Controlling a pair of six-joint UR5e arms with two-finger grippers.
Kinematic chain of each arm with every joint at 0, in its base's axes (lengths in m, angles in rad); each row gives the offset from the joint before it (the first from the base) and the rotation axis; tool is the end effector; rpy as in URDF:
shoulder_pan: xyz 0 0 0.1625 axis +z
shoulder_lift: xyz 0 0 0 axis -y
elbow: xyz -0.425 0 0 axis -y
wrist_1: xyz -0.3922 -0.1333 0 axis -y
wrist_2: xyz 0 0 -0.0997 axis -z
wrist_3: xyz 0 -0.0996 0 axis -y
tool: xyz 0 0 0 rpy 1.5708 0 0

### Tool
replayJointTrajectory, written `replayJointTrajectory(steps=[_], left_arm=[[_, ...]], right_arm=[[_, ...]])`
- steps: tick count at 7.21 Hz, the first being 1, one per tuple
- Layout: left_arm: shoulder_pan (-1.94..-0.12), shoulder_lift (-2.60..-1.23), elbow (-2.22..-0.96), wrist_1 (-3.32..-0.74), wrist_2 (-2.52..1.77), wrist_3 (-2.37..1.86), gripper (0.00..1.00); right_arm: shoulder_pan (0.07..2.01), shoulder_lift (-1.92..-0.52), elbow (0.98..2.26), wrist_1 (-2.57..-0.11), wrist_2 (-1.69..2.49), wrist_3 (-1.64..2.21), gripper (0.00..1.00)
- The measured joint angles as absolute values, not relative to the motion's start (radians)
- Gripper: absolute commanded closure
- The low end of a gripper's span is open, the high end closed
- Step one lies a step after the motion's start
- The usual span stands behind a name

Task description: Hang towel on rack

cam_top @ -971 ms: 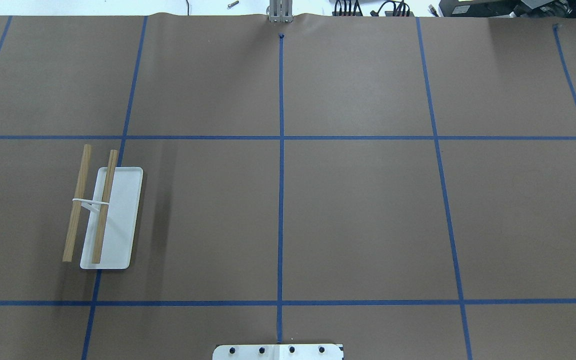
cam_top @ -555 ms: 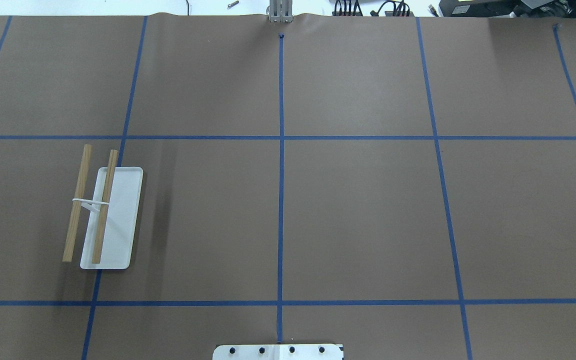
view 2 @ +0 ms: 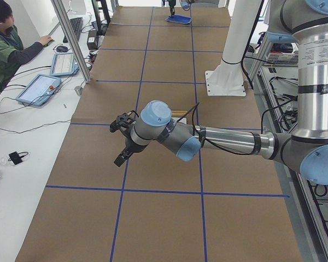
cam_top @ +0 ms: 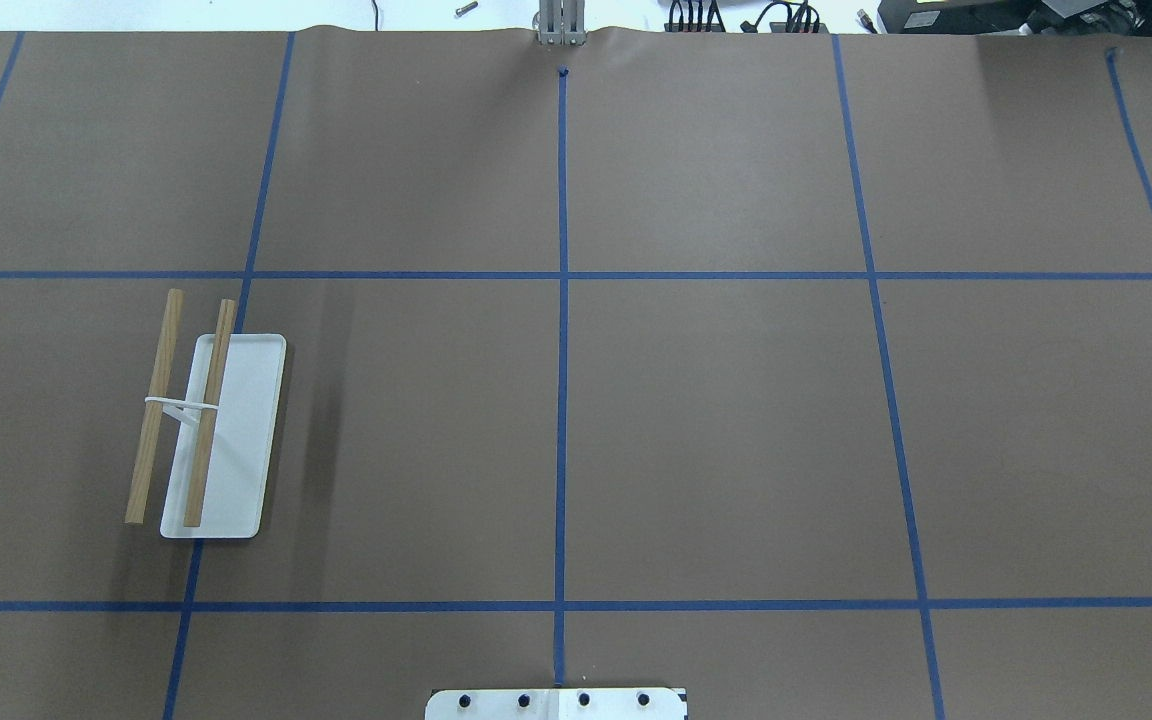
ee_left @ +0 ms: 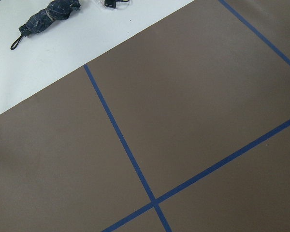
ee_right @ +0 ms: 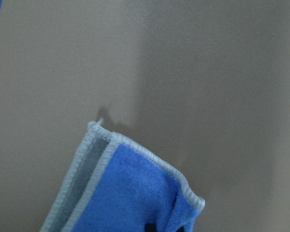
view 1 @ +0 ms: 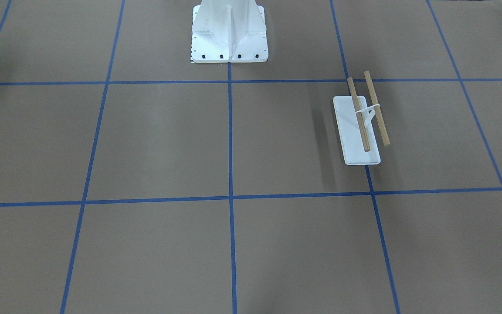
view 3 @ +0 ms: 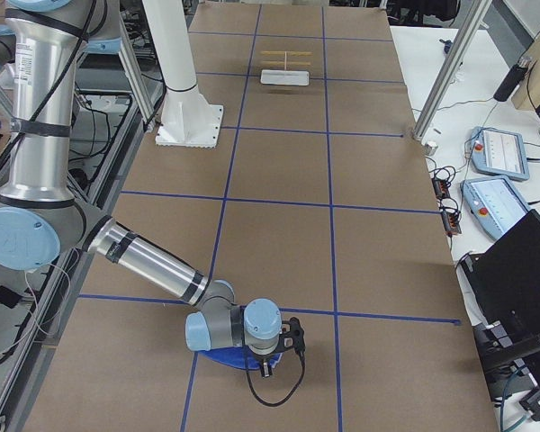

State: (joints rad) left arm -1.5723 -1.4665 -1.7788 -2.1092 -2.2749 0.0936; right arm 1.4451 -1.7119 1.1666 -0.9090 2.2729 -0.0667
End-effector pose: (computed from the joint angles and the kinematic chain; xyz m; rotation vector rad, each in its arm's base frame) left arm -0.0695 -0.4711 0.5457 0.6480 0.6507 0.3115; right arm 0.0204 -0.3890 0.8506 0.0911 -0.7058 -0.2251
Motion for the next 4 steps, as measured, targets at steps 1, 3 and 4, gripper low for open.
replayJointTrajectory(steps=[1, 3, 4], left_arm=[[-1.572, -1.466, -1.778, -2.109, -2.275, 0.094, 0.01], [-1.572, -1.466, -1.777, -2.108, -2.277, 0.094, 0.01], [-1.571, -1.467, -1.777, -2.107, -2.278, 0.095, 0.01]], right_arm=[[1.445, -1.708, 1.183, -0.911, 2.28, -0.067, 1.0], [1.448, -1.704, 1.252, -0.917, 2.317, -0.067, 1.0], [1.449, -1.701, 1.303, -0.918, 2.328, -0.067, 1.0]])
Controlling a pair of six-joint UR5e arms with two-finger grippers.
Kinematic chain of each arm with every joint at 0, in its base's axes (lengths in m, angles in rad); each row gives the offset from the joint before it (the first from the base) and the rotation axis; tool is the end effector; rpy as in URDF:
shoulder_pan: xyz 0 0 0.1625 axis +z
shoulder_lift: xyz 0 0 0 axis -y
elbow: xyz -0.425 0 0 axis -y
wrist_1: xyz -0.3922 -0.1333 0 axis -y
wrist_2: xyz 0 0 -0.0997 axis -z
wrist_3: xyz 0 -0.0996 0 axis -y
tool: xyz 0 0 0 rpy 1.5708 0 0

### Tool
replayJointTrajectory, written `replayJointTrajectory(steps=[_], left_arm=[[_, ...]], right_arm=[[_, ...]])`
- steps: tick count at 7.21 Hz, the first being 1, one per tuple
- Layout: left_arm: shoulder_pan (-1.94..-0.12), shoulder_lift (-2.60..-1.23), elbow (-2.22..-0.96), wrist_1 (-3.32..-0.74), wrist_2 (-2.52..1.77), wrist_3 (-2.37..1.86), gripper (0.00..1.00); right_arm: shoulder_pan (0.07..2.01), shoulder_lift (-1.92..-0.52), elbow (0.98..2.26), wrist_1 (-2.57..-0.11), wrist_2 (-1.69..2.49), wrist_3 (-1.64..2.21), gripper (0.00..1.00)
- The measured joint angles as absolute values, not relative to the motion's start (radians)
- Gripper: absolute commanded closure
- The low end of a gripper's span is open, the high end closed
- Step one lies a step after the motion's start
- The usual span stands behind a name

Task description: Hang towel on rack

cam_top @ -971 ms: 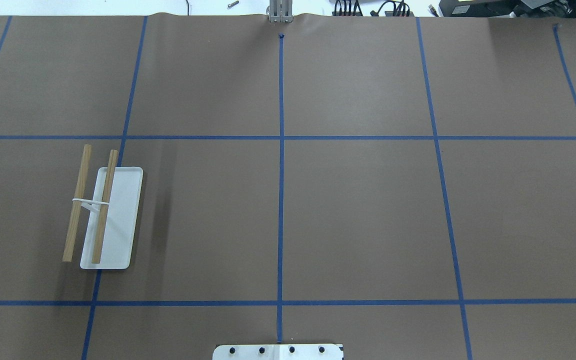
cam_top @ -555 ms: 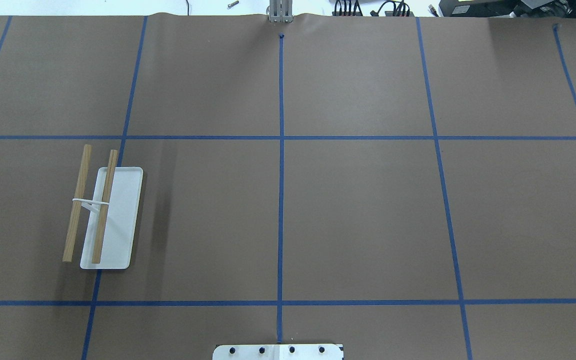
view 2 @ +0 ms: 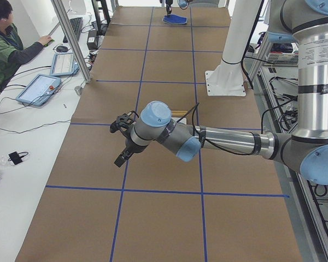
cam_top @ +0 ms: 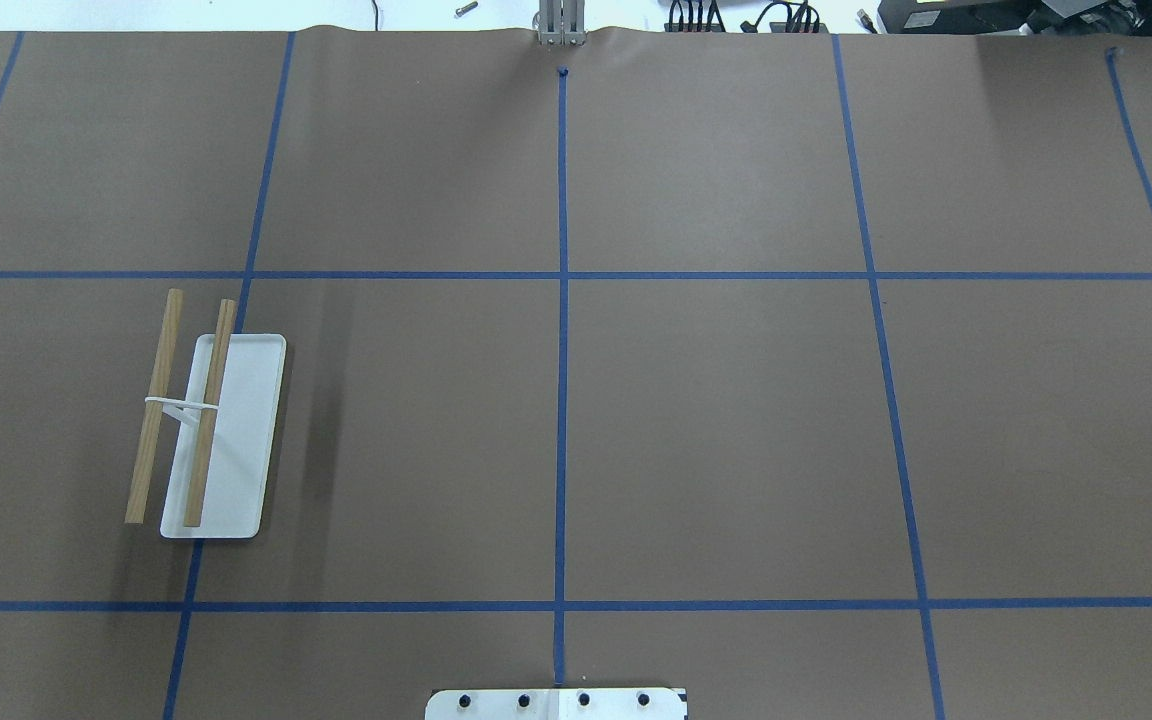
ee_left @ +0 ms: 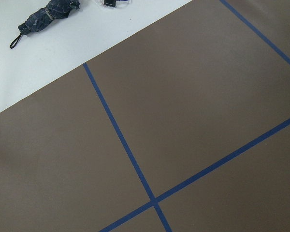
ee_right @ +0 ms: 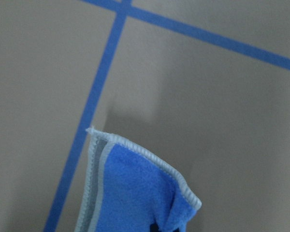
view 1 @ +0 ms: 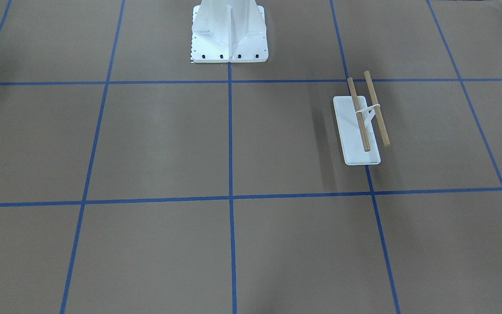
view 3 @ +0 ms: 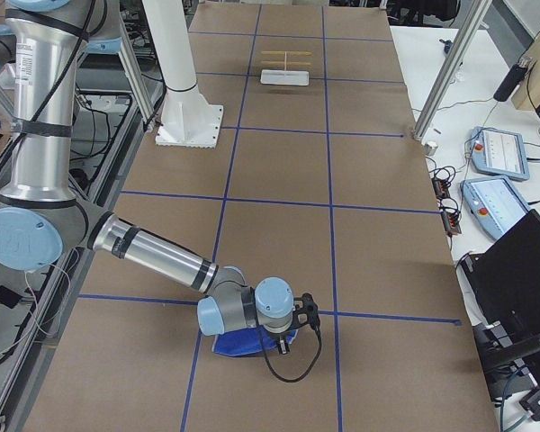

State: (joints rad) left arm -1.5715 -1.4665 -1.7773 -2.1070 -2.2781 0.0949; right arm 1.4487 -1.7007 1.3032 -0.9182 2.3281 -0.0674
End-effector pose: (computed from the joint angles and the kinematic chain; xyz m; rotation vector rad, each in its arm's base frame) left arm -0.0689 -0.4710 0.5466 0.6445 0.6541 0.3131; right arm 0.0131 -0.4261 0.7806 0.2227 -0.7617 -0.2761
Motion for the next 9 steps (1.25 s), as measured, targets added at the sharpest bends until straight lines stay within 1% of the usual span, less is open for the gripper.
replayJointTrajectory(steps=[3, 5, 7, 9], left_arm=[[-1.57, -1.494, -1.786, -2.11, -2.338, 0.096, 0.02], [-1.569, -1.516, -1.787, -2.11, -2.437, 0.077, 0.02], [-1.561, -1.561, -1.792, -2.119, -2.524, -0.022, 0.01], [-1.53, -1.617, -1.794, -2.154, -2.632, -0.122, 0.01]], right_arm=[[1.449, -1.667, 1.501, -0.916, 2.359, -0.068, 1.0], [1.414, -1.613, 1.617, -0.913, 2.358, -0.075, 1.0], [1.313, -1.476, 1.686, -0.912, 2.353, -0.087, 1.0], [1.186, -1.339, 1.714, -0.914, 2.288, -0.09, 1.0]])
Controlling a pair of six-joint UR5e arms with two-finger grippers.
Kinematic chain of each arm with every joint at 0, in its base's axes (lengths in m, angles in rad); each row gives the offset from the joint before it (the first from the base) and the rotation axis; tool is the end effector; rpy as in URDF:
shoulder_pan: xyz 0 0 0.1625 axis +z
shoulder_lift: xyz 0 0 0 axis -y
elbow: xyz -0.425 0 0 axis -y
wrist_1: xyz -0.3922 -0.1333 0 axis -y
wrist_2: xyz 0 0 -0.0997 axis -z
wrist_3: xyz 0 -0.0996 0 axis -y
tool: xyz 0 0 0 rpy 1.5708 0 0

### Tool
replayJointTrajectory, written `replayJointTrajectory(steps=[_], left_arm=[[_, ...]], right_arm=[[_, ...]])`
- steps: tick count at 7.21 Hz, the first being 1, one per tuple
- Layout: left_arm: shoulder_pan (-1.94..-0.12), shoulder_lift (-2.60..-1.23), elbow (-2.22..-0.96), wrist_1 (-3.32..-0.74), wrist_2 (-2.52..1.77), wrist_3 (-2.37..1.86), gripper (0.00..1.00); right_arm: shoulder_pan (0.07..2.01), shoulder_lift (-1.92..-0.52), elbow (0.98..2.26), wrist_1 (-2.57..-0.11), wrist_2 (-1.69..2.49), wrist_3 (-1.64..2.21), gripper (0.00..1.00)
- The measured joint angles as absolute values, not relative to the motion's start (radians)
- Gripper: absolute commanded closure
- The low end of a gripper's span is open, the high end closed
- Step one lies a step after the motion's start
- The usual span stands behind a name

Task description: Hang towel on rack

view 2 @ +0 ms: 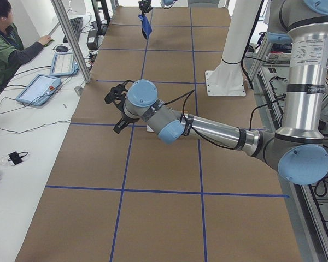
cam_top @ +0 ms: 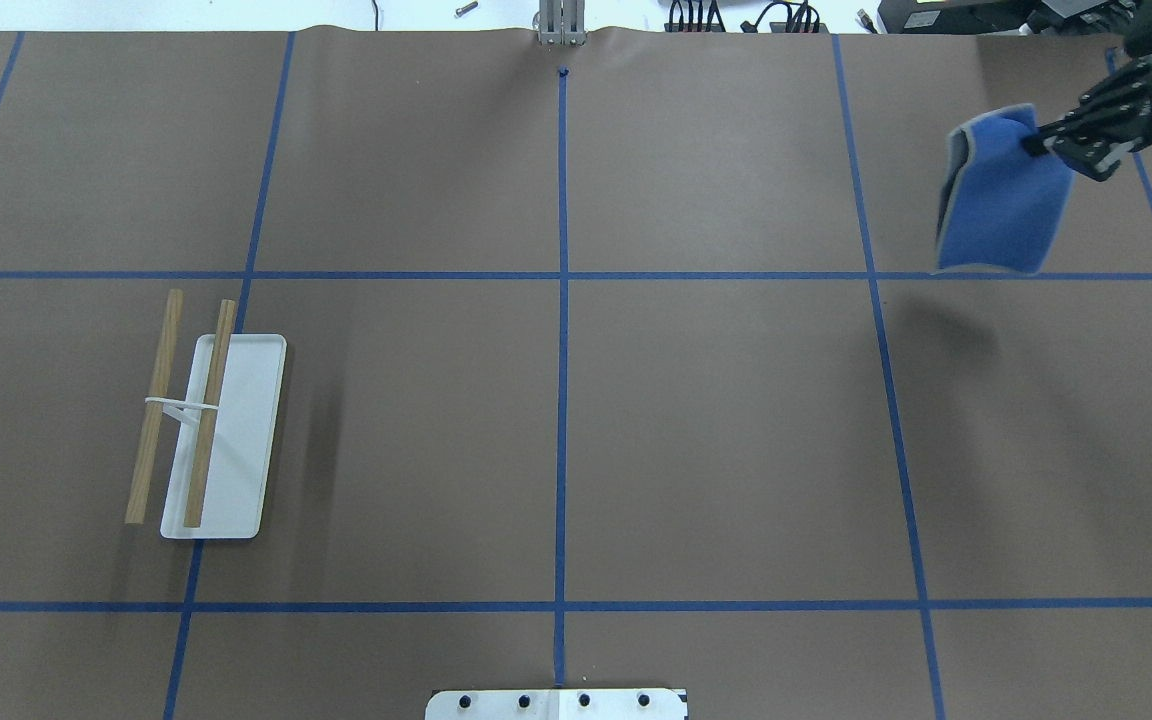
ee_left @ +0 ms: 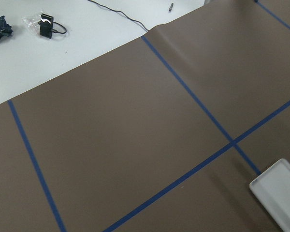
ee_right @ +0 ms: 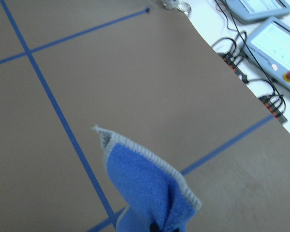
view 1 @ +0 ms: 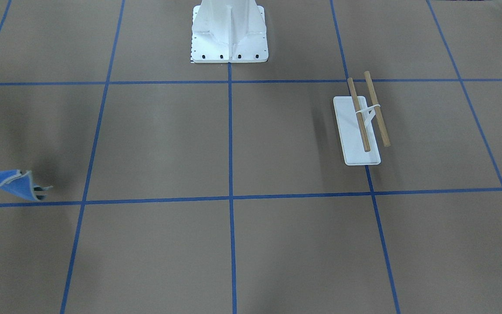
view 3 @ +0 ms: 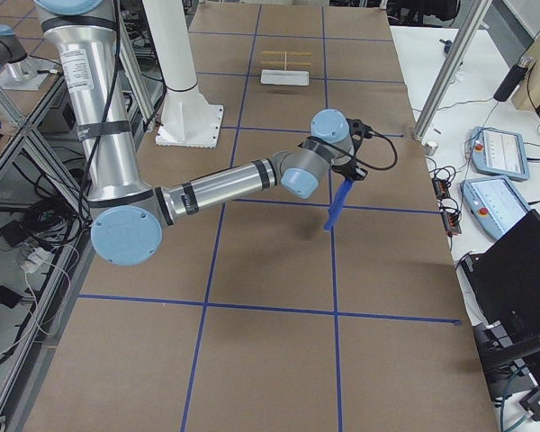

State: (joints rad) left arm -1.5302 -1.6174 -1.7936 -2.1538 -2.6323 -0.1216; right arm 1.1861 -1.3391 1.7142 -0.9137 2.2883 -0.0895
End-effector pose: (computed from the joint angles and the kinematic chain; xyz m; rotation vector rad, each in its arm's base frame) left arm -0.0260 -0.5015 0.4396 0.6839 1.0500 0.3813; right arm -0.1541 -0.5613 0.3854 0.9004 -0.8083 -0.7858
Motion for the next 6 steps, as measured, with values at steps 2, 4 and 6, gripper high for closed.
replayJointTrajectory(steps=[2, 4, 6], left_arm=[[-1.437, -1.689, -1.795, -2.178, -2.684, -0.146, 0.03], [-1.343, -1.764, -1.794, -2.19, -2.691, -0.169, 0.03], [-1.212, -1.856, -1.781, -2.193, -2.689, -0.272, 0.03]], right_arm=[[1.052, -1.226, 1.727, -0.923, 2.21, -0.046, 1.0], [0.937, -1.139, 1.738, -0.944, 2.142, 0.111, 1.0], [0.794, -1.05, 1.74, -0.955, 1.979, 0.165, 1.0]])
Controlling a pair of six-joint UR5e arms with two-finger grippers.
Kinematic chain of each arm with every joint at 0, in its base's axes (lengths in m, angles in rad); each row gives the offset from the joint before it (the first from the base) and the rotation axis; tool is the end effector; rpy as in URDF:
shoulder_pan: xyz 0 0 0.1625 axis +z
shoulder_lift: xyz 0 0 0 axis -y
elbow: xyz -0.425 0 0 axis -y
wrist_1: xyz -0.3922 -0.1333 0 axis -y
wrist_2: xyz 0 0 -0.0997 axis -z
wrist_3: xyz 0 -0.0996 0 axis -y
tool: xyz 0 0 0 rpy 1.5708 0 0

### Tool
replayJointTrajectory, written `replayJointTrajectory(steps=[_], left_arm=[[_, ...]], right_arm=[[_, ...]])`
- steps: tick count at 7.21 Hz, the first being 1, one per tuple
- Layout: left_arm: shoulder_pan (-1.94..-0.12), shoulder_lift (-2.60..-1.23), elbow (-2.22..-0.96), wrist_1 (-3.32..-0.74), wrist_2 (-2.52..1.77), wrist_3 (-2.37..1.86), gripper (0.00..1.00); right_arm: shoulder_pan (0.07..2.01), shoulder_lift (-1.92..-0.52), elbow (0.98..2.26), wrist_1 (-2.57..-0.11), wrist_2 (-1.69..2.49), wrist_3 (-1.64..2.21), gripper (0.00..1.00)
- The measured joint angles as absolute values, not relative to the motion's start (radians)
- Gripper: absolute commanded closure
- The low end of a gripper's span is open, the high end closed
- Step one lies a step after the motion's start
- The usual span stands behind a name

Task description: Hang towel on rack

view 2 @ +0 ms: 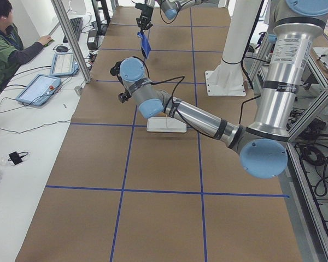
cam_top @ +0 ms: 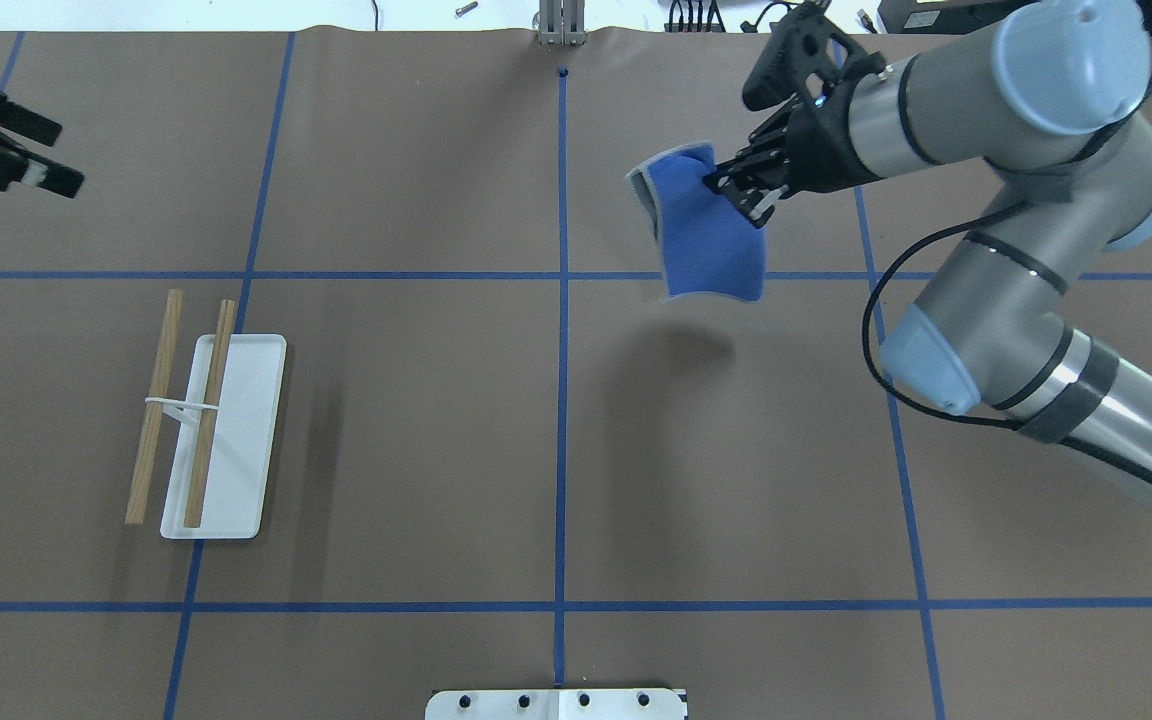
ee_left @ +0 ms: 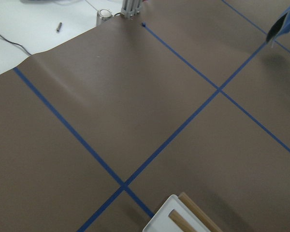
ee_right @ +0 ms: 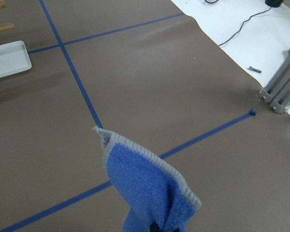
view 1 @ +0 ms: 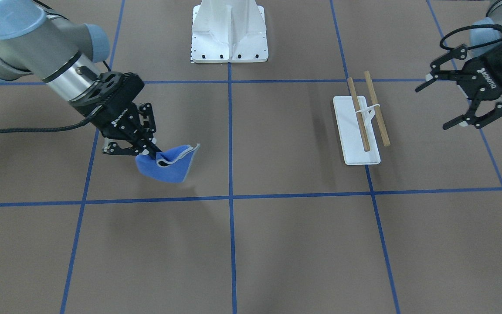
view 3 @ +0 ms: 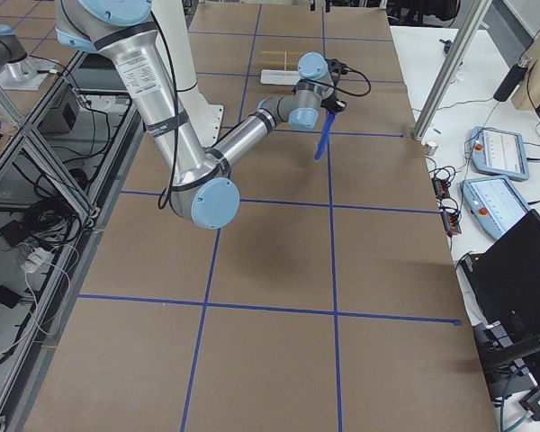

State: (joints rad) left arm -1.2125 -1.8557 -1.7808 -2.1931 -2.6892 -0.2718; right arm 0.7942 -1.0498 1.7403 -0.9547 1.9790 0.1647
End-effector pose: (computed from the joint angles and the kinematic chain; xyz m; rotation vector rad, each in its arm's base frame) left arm 0.1510 -0.5280 0.3136 0.6395 1.2600 0.6934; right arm -0.3734 -0.5138 0.2089 1.0174 -0.9192 -0.7821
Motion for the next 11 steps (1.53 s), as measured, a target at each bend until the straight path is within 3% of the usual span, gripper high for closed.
replayJointTrajectory(steps=[3, 6, 11], left_arm=[[-1.059, -1.967, -1.735, -2.192, -2.681, -0.338, 0.07], [-1.028, -2.05, -1.665, -2.186, -2.68, -0.342, 0.07], [-0.981, -2.098, -1.638, -2.188, -2.679, -0.419, 0.24]], right_arm=[[0.623, -0.925, 1.735, -1.029, 1.734, 0.177, 1.0], [0.507, -0.841, 1.732, -1.099, 1.574, 0.179, 1.0], [0.422, -0.75, 1.65, -1.11, 1.435, 0.198, 1.0]])
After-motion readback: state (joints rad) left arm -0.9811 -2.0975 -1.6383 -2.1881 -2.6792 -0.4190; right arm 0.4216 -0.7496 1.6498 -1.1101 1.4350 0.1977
